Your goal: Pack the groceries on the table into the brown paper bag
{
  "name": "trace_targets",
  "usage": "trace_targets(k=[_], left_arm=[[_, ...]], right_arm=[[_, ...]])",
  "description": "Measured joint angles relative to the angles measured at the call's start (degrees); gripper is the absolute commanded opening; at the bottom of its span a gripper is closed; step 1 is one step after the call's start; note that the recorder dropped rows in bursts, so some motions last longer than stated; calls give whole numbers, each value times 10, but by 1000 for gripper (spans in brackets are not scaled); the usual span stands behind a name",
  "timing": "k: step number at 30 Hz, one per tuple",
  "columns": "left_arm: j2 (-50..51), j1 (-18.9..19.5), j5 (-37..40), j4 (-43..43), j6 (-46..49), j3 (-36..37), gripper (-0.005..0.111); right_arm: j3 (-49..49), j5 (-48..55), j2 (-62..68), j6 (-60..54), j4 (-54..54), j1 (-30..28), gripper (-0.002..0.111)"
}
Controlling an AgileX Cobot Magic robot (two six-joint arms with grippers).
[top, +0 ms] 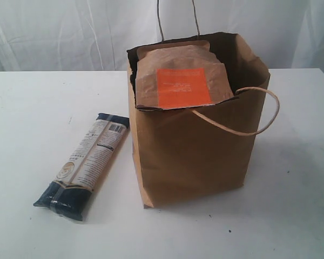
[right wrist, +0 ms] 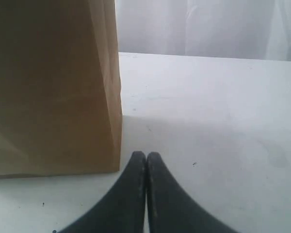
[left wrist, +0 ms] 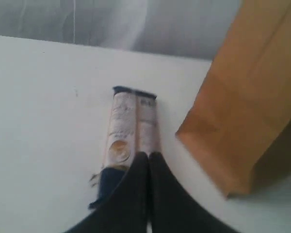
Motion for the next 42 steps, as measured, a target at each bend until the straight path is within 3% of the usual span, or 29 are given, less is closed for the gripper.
trace_targets(k=[7, 12, 16, 19, 23, 29, 33, 34, 35, 37, 42], left_arm=[[0, 0, -120, -64, -176, 0, 0], [0, 0, -142, -58, -260, 0, 0], [0, 0, -9, 63, -364, -75, 0], [9, 0, 93, 109, -362, -171, 0], [76, 0, 175, 91, -275, -301, 0], [257, 0, 348, -16, -44, -457, 2], [384, 0, 411, -39, 69, -533, 22], [414, 0, 416, -40, 92, -548, 35], [443, 0, 418, -40, 111, -561, 59], [520, 0, 407, -34, 139, -584, 84], [650, 0, 316, -6, 108, -590, 85]], right_arm=[[0, 0, 0, 0, 0, 0, 0], [0, 0, 0, 0, 0, 0, 0], [0, 0, 0, 0, 0, 0, 0], [0, 0, 0, 2, 0, 0, 0], [0, 0, 0, 5, 0, 0, 0], [0, 0, 0, 7, 1, 0, 0], [0, 0, 0, 7, 1, 0, 0], [0, 0, 0, 7, 1, 0, 0], [0, 0, 0, 7, 1, 0, 0], [0, 0, 0, 7, 1, 0, 0], [0, 0, 0, 7, 1, 0, 0]])
